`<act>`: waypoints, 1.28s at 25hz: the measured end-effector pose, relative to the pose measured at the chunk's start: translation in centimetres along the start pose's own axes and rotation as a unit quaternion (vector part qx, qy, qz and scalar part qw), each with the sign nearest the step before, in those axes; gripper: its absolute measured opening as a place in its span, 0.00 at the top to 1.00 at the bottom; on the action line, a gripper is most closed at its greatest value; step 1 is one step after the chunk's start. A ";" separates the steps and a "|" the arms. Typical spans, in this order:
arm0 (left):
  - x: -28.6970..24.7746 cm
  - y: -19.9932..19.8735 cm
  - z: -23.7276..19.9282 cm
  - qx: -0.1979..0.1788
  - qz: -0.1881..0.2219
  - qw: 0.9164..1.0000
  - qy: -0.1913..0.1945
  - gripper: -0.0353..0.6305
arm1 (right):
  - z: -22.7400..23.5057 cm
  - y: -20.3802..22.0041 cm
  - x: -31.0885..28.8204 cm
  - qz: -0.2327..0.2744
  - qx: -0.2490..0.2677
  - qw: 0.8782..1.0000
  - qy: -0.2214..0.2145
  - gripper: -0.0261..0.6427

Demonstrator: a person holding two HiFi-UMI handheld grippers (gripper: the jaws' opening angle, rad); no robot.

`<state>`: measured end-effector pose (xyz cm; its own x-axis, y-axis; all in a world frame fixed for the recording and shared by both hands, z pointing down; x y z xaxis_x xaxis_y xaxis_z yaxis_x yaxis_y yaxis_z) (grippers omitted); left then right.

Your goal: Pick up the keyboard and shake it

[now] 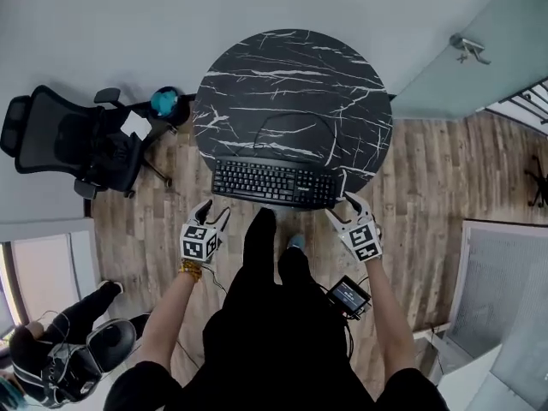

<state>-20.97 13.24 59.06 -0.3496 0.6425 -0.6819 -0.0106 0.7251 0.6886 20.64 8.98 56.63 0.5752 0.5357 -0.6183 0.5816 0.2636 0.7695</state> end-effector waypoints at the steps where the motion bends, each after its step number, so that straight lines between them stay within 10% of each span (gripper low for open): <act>1: -0.9 -0.4 -1.1 0.010 -0.006 1.000 0.004 0.58 | 0.7 0.3 -0.9 -0.011 -0.006 1.000 -0.015 0.59; 13: -10.5 -3.6 -9.9 0.060 -0.116 0.989 0.067 0.56 | 5.1 5.7 -8.3 -0.149 -0.172 0.971 -0.071 0.57; 20: -12.9 -3.0 -11.3 0.051 -0.162 0.983 0.064 0.56 | 5.8 7.8 -9.8 -0.146 -0.242 0.957 -0.067 0.57; 27: -12.8 -2.2 -12.3 0.151 -0.163 0.969 0.104 0.56 | 4.8 10.0 -10.9 -0.135 -0.295 0.941 -0.095 0.57; 32: -13.6 -2.3 -11.6 0.157 -0.172 0.966 0.110 0.57 | 5.1 10.5 -10.6 -0.113 -0.330 0.933 -0.091 0.57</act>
<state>-27.10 -0.03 69.62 -0.5677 0.3065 -0.7640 0.1110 0.9481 0.2979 23.62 1.96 70.47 0.6029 0.2776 -0.7479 0.2538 0.8221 0.5097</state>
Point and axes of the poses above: the fingertips, and each gripper's own axes: x backward along the fingers, z to its right, y out of its underside, the point moved 9 cm from there along x, backward along the fingers, and after that the axes turned 9 degrees about x, right-handed, at the moved point
